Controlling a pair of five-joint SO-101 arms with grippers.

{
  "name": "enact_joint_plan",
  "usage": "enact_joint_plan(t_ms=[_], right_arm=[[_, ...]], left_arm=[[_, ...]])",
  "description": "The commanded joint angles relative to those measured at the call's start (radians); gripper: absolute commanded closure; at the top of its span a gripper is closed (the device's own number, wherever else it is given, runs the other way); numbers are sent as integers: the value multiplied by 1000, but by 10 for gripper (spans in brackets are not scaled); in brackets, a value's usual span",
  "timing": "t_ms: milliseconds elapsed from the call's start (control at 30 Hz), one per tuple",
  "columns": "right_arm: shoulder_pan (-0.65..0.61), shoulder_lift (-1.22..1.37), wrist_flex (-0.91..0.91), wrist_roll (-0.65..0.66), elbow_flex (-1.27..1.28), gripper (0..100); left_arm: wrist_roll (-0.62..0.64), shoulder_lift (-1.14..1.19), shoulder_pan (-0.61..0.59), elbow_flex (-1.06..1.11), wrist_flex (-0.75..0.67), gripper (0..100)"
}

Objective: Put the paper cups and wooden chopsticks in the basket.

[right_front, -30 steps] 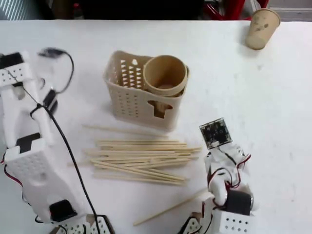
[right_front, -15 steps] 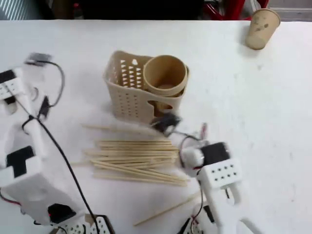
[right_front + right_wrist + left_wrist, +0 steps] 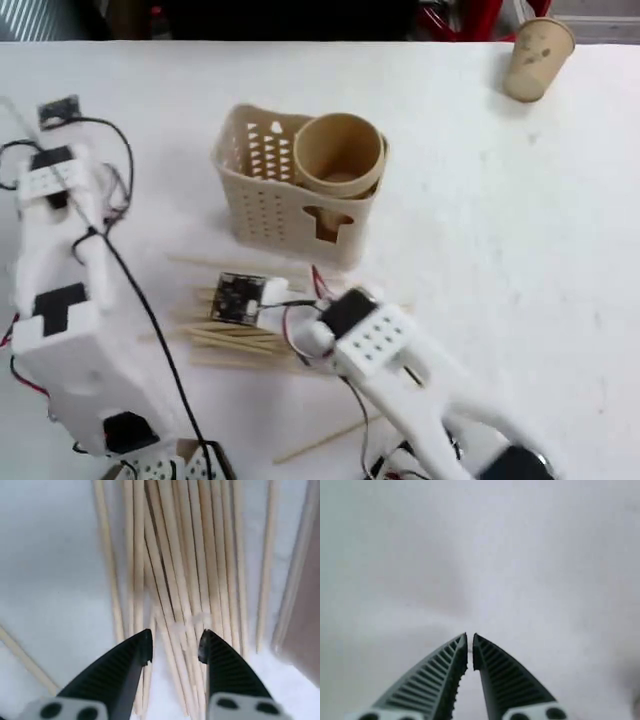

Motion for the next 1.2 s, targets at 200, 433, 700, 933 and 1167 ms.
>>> enact_joint_plan(t_ms=[200,433,700,933,1167], right_arm=[[-21,206,-222,81,-66,876],[-15,320,-275,74,-69,896],[18,323,-219,8,-98,983],[134,154,-110,-89,-155,982],[139,85,-64,-87,-152,897]], left_arm=[[124,67,-85,-31,-157,953],[124,71,-85,-31,-158,953],[124,76,-85,-29,-161,953],[124,76,-85,-29,-163,953],[124,76,-85,-26,-163,953]])
